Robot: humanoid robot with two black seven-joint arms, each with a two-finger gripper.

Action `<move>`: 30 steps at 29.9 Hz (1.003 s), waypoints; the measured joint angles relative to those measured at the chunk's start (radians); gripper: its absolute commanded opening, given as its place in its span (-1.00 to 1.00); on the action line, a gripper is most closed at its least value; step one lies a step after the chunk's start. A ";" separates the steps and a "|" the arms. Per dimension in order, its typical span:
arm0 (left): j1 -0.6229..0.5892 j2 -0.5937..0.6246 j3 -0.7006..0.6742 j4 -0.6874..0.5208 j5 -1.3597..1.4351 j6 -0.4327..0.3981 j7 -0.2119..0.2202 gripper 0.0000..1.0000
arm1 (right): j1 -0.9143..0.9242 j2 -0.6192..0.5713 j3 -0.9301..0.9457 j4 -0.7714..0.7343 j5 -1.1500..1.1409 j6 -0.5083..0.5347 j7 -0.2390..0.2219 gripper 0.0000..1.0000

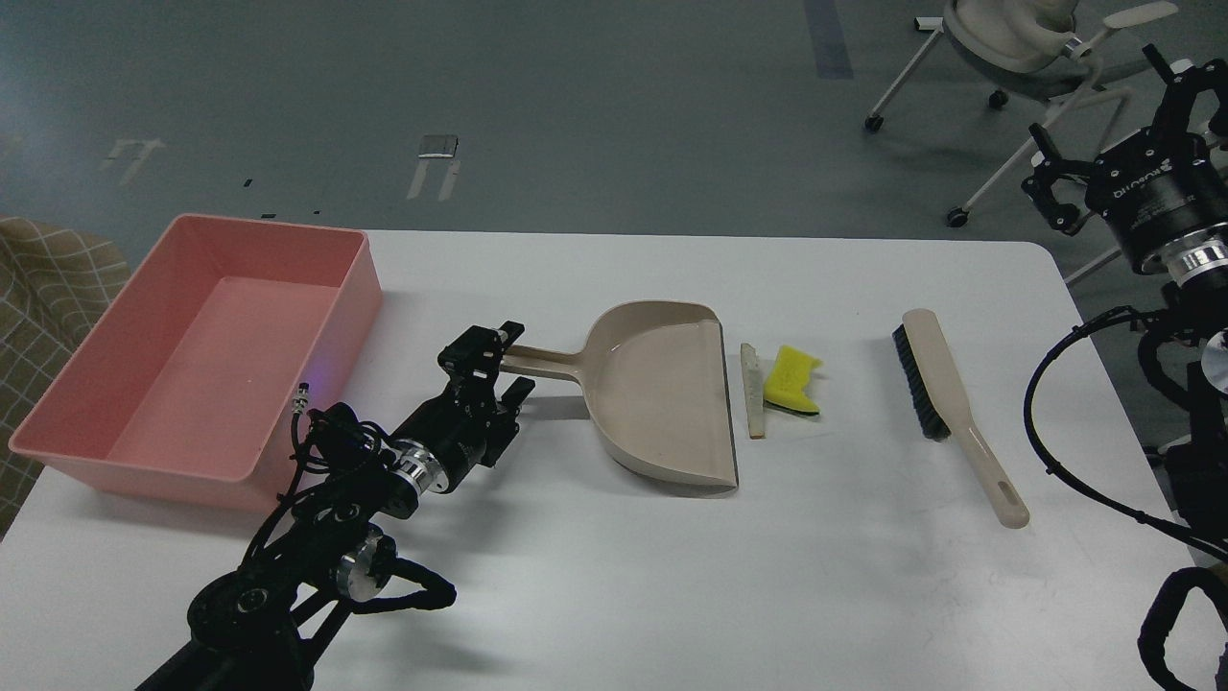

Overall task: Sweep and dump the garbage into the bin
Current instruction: 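Close the left gripper on the beige dustpan handle and lift slightly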

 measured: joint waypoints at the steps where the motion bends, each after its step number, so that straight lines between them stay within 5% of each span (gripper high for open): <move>1: -0.002 0.000 0.000 0.000 0.000 0.001 0.000 0.24 | 0.000 0.000 0.000 0.000 0.000 0.000 0.000 1.00; 2: -0.003 0.001 0.000 0.000 0.001 0.001 0.000 0.24 | -0.001 0.000 0.000 0.000 0.000 0.000 0.000 1.00; 4: -0.006 0.005 0.000 0.000 0.001 0.002 0.000 -0.06 | -0.002 0.000 0.000 0.000 0.000 0.000 0.000 1.00; 22: -0.016 0.009 0.002 0.003 0.004 0.024 0.000 -0.24 | -0.001 -0.001 0.000 0.000 0.000 0.000 -0.001 1.00; 30: -0.020 0.013 0.002 0.002 0.006 0.024 -0.016 -0.51 | -0.002 -0.001 0.000 0.000 0.000 0.000 -0.001 1.00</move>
